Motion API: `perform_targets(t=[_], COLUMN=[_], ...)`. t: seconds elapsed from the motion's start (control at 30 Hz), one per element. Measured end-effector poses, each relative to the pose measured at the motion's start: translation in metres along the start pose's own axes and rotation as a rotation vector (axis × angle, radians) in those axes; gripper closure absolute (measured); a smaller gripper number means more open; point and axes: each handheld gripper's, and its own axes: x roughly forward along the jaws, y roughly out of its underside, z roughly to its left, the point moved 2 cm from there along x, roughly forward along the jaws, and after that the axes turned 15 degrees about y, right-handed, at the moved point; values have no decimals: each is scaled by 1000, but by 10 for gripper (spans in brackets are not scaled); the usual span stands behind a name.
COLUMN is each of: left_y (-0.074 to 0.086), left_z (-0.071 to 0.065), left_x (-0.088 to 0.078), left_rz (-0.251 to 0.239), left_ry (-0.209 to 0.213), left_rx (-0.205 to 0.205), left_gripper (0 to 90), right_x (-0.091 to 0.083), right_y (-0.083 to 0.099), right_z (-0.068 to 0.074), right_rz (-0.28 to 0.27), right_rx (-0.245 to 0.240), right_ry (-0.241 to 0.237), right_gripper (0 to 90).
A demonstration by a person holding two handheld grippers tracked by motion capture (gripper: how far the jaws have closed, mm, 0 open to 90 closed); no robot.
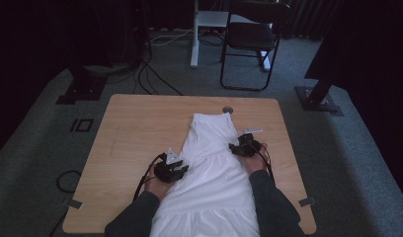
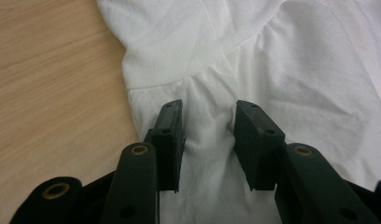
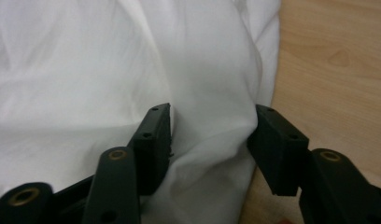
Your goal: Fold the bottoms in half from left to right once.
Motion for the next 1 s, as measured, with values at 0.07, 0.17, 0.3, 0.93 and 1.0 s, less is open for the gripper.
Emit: perform_targets(t=[0.07,0.17,0.3,0.93,1.0], left_y=[4,18,37,-49,-50], left_z=[-3,-17,-39,24,31], left_x=[-4,-15,-31,19,28], left_rz=[-2,-2,3,10,19], left_ry=[5,8,28,4,6], left_rx=[-1,0,7,-140,-146], left_gripper=[629,629,629,253,250], right_x=[-4,-18,-38,-59,-59], right_y=[4,16,35,56,56], right_z=[3,12,25,42,42], right_rz=[-3,-5,-22,-50,-51], right_rx=[-13,-33,-42,-69,-69], right_ry=[-7,-18,-28,-66,-66], right_gripper=[478,479,482,493,493])
